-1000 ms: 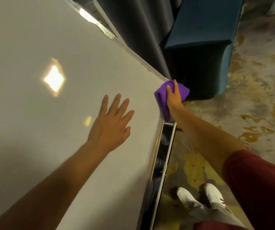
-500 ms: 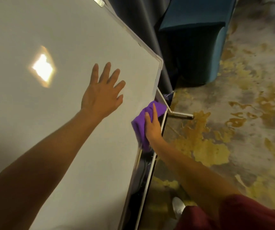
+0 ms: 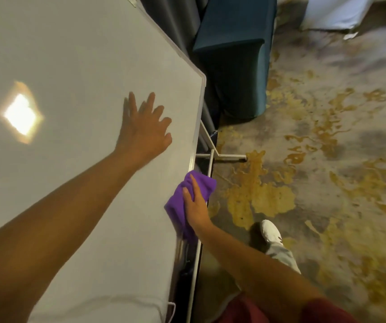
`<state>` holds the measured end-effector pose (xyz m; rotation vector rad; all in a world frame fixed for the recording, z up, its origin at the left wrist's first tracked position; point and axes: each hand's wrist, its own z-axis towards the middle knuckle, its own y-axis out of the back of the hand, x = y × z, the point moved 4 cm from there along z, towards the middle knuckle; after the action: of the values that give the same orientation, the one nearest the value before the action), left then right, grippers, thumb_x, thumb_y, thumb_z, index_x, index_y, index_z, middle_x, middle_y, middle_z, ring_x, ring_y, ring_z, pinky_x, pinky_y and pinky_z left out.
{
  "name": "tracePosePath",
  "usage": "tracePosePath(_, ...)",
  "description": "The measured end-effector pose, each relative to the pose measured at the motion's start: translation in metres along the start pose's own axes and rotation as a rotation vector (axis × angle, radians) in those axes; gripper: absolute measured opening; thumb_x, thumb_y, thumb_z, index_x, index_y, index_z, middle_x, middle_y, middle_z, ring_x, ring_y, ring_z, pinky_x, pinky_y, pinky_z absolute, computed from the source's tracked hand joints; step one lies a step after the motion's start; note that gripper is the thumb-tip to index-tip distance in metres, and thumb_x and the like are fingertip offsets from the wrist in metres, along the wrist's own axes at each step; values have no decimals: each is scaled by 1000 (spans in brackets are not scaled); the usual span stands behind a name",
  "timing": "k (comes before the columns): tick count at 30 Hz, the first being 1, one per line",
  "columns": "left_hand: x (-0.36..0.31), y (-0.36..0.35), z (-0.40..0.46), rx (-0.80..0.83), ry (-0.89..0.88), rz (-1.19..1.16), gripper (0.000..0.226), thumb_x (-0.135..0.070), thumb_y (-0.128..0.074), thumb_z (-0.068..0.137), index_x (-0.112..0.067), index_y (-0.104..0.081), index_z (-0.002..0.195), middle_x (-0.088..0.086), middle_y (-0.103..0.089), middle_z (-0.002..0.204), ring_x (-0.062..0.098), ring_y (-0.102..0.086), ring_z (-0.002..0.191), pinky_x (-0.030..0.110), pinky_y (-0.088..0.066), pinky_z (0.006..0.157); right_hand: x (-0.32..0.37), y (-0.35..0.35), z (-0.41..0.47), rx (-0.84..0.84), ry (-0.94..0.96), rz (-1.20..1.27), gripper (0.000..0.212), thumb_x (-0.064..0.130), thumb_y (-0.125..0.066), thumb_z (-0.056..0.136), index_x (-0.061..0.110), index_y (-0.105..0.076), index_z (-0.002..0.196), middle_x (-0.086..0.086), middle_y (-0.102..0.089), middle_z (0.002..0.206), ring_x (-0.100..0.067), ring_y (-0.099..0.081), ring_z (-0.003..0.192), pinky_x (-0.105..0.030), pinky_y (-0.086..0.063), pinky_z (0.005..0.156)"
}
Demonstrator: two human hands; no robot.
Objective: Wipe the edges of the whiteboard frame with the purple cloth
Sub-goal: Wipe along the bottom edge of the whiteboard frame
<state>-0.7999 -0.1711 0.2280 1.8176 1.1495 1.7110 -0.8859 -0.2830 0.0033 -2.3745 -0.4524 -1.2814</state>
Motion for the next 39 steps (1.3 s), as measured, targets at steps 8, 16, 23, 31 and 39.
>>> tracePosePath(8, -9, -35, -209, -72, -31, 17, 65, -60, -32, 100, -27, -54, 152, 13, -41, 167, 41, -25, 160, 74, -15, 123, 74, 16, 88, -67, 61, -121, 50, 42, -40, 104, 37, -26, 152, -8, -34, 155, -35, -37, 137, -39, -29, 112)
tracePosePath(16, -17, -77, -274, -79, -41, 115, 71, -58, -18, 107, -22, -22, 167, 16, -2, 177, 44, 1, 163, 71, -3, 127, 57, 31, 55, -75, 49, -103, 47, 37, -37, 106, 40, -25, 152, -6, -32, 155, -34, -38, 137, -46, -33, 112)
tracePosePath(23, -23, -69, -274, -82, -11, 171, 74, -63, -6, 105, -26, -12, 169, 12, 2, 178, 40, 5, 164, 68, -4, 128, -11, 27, -56, 60, 21, -55, 48, 42, -37, 105, 48, -21, 150, -3, -34, 154, -32, -44, 131, -39, -39, 104)
tracePosePath(31, -36, -47, -279, -48, 2, 298, 75, -64, 0, 101, -30, -2, 169, 9, 3, 178, 38, 2, 164, 63, -7, 130, -78, 15, -156, 111, -33, -13, 51, 46, -35, 104, 53, -12, 149, -1, -21, 159, -32, -43, 131, -35, -38, 96)
tracePosePath(39, -41, -31, -294, -107, 94, 200, 66, -53, -9, 106, -30, -35, 162, 6, -25, 174, 36, -14, 163, 62, -13, 130, -154, -12, -260, 111, -41, -11, 51, 50, -33, 102, 56, -11, 148, 0, -17, 162, -32, -35, 139, -36, -35, 103)
